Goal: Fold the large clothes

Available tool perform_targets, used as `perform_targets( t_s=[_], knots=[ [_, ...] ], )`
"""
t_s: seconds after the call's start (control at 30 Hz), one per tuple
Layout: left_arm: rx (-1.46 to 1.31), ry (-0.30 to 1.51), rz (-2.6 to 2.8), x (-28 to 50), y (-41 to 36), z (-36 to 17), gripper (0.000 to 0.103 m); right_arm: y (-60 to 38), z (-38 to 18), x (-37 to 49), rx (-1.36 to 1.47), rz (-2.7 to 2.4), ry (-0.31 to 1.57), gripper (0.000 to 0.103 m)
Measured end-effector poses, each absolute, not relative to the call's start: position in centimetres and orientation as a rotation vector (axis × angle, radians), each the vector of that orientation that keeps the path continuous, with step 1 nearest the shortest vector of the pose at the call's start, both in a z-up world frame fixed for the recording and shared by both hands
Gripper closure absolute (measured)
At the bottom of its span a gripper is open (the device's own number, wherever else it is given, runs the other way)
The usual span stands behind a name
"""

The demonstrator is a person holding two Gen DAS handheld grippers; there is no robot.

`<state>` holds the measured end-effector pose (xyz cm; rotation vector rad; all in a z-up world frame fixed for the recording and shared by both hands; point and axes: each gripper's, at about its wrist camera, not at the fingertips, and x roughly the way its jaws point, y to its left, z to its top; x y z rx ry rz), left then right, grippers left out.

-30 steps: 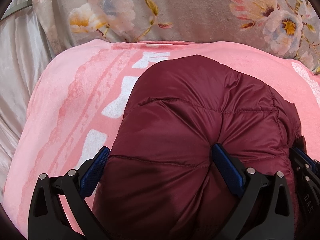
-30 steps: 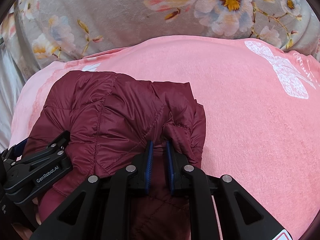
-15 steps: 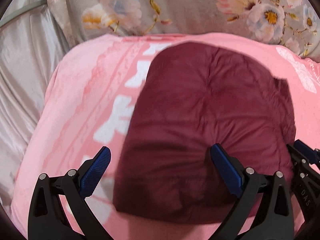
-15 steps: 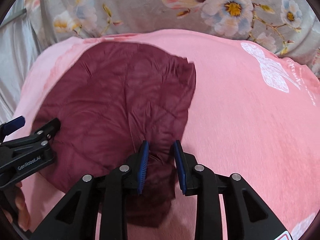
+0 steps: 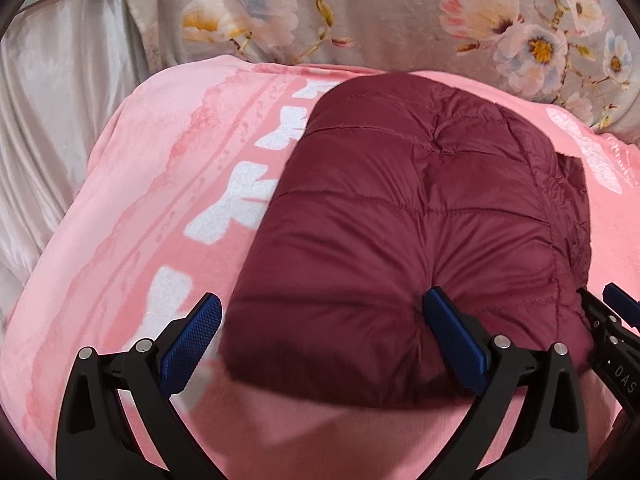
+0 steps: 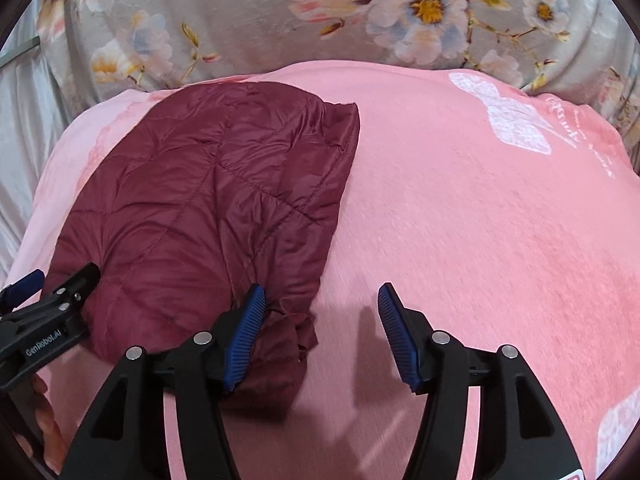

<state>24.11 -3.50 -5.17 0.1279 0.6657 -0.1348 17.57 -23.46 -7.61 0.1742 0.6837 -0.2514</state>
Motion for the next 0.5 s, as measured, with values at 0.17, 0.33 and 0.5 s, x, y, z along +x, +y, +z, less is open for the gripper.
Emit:
perform_targets(
  t_s=[0.17, 0.33, 0.5],
  knots=[
    [0.140, 0.633, -0.123, 20.6, -2.5, -5.3, 0.005, -22.0, -7.5, 13.5, 0.107, -0.292, 0.663, 0.043],
    [0.170, 0.649, -0.120, 17.7, -2.5, -6.5, 0.005, -21.4, -8.5, 10.8, 0.116, -0.281, 0.689, 0.043],
    [0.170, 0.641, -0.123, 15.1, -2.3, -7.1, 0.005, -20.4, -8.4, 8.0, 0.118, -0.286, 0.639, 0.042]
  ],
)
